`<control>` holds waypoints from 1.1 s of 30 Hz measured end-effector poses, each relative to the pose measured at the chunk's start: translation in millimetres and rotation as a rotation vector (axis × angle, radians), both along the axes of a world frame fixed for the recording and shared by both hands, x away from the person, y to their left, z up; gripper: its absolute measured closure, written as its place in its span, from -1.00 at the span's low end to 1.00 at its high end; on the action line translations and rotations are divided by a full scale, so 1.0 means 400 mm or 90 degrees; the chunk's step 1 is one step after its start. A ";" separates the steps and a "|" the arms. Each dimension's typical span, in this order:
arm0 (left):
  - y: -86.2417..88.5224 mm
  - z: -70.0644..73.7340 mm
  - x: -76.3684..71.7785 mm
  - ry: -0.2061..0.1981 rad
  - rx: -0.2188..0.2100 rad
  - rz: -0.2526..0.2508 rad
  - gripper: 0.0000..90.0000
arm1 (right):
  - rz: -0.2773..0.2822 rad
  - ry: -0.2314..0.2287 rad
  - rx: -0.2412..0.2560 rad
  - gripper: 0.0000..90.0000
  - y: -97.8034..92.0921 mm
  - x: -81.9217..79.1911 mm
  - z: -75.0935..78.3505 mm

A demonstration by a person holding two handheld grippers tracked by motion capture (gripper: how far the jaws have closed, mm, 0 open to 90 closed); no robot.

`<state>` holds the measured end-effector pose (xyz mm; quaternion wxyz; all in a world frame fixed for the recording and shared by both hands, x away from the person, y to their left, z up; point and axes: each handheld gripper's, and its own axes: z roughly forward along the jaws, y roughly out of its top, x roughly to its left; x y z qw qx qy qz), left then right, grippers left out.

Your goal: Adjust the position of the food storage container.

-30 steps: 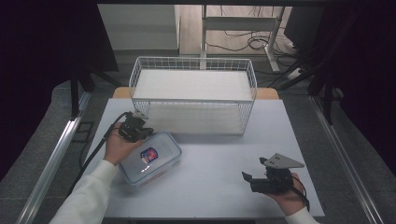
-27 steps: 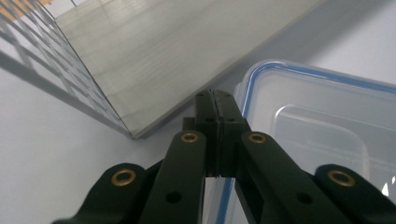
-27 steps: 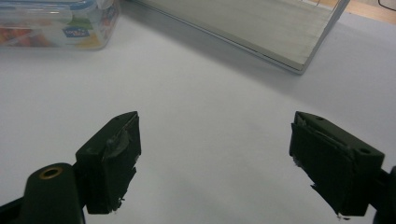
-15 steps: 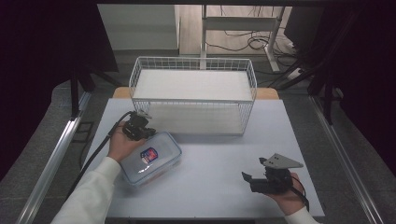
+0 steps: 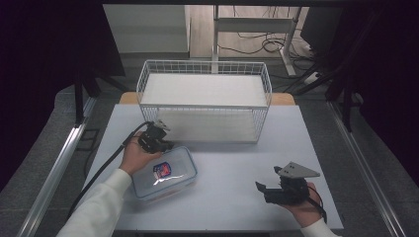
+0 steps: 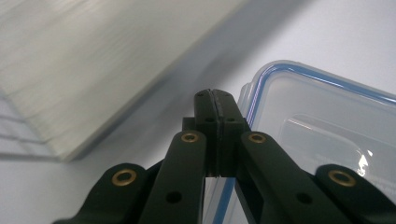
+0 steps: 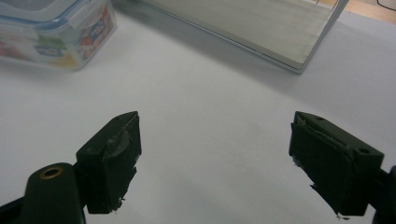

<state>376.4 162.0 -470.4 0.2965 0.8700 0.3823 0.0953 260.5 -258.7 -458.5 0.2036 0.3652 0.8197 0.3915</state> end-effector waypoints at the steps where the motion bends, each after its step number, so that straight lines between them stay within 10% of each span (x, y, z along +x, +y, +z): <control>1: -0.007 0.000 -0.003 0.000 0.000 -0.004 1.00 | 0.000 0.001 0.000 -0.62 0.000 0.000 0.000; 17: -0.041 0.017 -0.037 0.006 -0.008 -0.046 1.00 | -0.002 0.003 -0.001 -0.62 -0.003 0.002 -0.003; 26: 0.173 0.092 -0.151 -0.032 -0.053 0.066 1.00 | -0.008 0.001 -0.004 -0.62 -0.007 0.000 -0.001; 33: 0.283 0.045 -0.249 -0.002 -0.072 0.136 1.00 | -0.010 0.004 -0.008 -0.62 0.002 0.003 -0.003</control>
